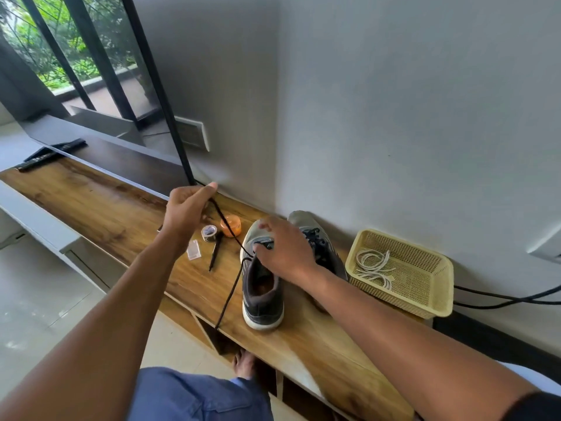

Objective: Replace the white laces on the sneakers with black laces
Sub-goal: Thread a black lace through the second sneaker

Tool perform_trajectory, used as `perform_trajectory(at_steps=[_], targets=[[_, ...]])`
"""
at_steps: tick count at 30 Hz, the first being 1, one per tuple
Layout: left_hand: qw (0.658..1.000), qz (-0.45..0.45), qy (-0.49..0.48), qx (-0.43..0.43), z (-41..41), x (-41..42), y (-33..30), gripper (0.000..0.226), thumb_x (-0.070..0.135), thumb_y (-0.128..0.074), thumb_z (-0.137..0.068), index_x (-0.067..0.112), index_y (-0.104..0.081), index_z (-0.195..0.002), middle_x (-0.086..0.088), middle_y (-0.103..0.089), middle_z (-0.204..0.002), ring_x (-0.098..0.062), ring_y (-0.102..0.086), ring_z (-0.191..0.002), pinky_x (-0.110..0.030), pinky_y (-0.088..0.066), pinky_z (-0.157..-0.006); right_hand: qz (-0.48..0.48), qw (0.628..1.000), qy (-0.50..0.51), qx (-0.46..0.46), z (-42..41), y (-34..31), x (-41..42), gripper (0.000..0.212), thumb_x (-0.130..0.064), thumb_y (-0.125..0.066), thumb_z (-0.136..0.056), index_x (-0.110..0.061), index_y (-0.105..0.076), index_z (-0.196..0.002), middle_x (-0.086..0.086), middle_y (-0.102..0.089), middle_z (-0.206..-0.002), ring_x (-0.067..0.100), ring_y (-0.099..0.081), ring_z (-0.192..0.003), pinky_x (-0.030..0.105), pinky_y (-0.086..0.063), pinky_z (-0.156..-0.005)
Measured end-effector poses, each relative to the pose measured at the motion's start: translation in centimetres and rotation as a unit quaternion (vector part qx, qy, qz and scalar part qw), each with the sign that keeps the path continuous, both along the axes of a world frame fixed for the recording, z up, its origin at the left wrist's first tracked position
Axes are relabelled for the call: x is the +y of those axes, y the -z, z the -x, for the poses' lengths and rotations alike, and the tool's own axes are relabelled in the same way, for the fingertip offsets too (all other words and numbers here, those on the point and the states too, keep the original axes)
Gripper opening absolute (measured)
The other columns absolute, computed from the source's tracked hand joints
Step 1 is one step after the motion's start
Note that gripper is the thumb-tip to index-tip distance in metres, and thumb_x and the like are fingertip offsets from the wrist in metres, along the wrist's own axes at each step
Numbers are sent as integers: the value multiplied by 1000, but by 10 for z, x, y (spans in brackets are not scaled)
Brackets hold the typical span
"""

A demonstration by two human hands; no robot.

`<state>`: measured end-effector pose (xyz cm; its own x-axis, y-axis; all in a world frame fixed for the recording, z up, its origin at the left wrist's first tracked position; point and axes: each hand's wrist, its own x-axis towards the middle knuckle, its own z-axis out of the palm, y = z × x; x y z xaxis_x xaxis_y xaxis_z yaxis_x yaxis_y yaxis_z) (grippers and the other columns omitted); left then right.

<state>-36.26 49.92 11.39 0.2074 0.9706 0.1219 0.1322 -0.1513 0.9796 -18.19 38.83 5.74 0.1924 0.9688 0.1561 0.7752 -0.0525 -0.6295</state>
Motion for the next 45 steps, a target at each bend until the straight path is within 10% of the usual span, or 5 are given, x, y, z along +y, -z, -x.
perform_trajectory(at_steps=[6, 15, 35, 40, 45], targets=[[995, -68, 68, -40, -23, -15, -22, 56, 28, -63, -105, -5, -48, -62, -21, -36, -56, -23, -39, -50, -29, -34, -50, -29, 929, -103, 355, 25, -78, 11, 8, -23, -71, -94, -25, -74, -101, -10, -77, -86, 6, -73, -84, 22, -57, -75], [1000, 7, 9, -27, -4, -8, -5, 49, 47, -60, -104, 12, -57, -69, 2, -42, -58, -9, -37, -50, -22, -35, -50, -65, 923, -62, 374, 7, -93, 0, 16, -18, -72, -96, -4, -76, -89, 1, -68, -66, 10, -64, -61, 22, -54, -63], [866, 231, 135, -422, -1, -15, -27, 13, 16, -65, -99, 16, -75, -91, 1, -72, -89, -12, -72, -88, -28, -61, -89, 10, 943, -49, 328, -8, -76, -1, 11, -10, -72, -88, -19, -76, -93, 0, -76, -91, 9, -69, -86, 26, -55, -77], [959, 172, 198, -104, -4, -19, -18, 10, 11, -63, -101, 8, -71, -106, -7, -67, -81, -16, -68, -74, -30, -63, -72, 157, 987, 8, -3, -20, -49, -3, 25, -10, -67, -88, -9, -69, -113, 5, -72, -104, 23, -70, -96, 37, -60, -84], [948, 102, 225, 202, -22, -34, 18, 10, 10, -75, -94, 6, -77, -103, -14, -79, -90, -20, -76, -78, -26, -61, -69, 164, 985, 21, -58, -14, -6, -12, 26, -31, -81, -81, -13, -72, -97, 4, -75, -93, 22, -70, -87, 36, -59, -79]])
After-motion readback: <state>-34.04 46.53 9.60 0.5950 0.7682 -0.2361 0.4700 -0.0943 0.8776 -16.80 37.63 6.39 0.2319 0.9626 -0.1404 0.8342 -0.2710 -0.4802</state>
